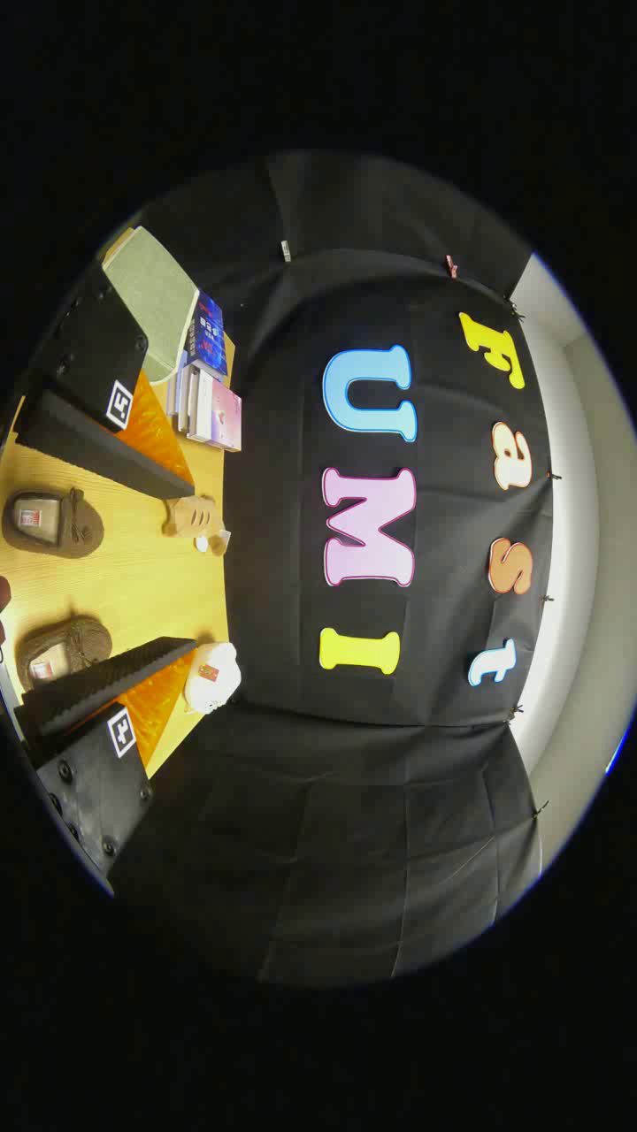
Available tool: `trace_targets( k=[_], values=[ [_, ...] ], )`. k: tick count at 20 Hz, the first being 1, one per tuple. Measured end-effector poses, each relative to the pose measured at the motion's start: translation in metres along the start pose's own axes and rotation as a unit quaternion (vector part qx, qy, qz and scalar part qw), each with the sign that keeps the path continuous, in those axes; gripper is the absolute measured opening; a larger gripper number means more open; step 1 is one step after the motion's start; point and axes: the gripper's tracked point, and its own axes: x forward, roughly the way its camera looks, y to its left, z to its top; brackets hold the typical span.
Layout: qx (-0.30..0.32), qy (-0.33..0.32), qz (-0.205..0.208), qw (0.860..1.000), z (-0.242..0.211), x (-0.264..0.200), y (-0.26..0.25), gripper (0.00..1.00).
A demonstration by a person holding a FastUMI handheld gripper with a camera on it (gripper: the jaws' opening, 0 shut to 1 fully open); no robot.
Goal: Open the storage box then place both shoes into the box .Put the left shoe in first, then the right shoe, with the right side of both shoes facing outward in a uniform manner.
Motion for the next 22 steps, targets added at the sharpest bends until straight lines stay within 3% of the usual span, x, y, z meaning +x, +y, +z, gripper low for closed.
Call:
trace_targets(
  k=[15, 22],
  values=[
    [0.009, 0.001, 0.006, 1.0, -0.002, 0.008, 0.003, 0.98],
    [0.021, 0.021, 0.031, 0.999, -0.011, 0.021, 0.023, 0.98]
  ],
)
